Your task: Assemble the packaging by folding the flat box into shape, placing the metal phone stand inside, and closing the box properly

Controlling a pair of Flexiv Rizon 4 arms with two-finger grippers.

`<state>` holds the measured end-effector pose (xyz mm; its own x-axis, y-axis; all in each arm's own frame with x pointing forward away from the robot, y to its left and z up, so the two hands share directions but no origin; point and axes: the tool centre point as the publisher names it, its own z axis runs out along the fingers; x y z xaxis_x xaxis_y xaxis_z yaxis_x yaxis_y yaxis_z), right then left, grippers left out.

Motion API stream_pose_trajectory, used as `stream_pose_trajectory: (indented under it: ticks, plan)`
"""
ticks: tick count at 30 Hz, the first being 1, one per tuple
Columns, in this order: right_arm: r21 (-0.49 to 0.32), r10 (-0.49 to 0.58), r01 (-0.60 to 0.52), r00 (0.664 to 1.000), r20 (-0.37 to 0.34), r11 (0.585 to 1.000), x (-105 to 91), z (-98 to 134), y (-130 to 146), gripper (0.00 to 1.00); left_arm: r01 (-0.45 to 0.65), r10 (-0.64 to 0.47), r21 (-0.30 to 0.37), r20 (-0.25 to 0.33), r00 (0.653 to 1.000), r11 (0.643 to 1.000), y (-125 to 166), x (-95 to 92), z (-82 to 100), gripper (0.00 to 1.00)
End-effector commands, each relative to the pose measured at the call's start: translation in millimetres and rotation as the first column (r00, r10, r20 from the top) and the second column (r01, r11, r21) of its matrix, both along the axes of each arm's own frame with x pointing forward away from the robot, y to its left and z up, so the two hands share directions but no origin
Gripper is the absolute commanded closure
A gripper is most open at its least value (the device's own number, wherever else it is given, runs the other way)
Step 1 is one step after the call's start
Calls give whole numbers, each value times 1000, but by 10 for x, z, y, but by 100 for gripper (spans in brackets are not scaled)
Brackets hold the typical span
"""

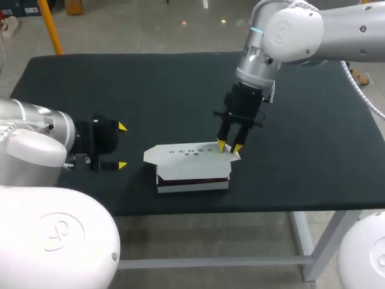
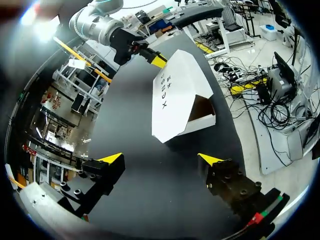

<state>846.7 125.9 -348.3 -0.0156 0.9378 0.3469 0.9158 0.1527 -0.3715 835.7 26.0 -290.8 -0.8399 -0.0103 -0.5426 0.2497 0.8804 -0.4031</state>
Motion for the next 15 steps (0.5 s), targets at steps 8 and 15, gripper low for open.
stream_pose_trajectory:
  ticks: [8,15]
  plan:
    - [-6,-5,5,1000,-3,1000,-19,-21,-1,62,47,-36,15,-418,908,999,-152,194,128,0]
    - [-8,-8,8,1000,-6,1000,-19,-31,0,61,-171,210,126,-445,871,977,-188,254,213,0]
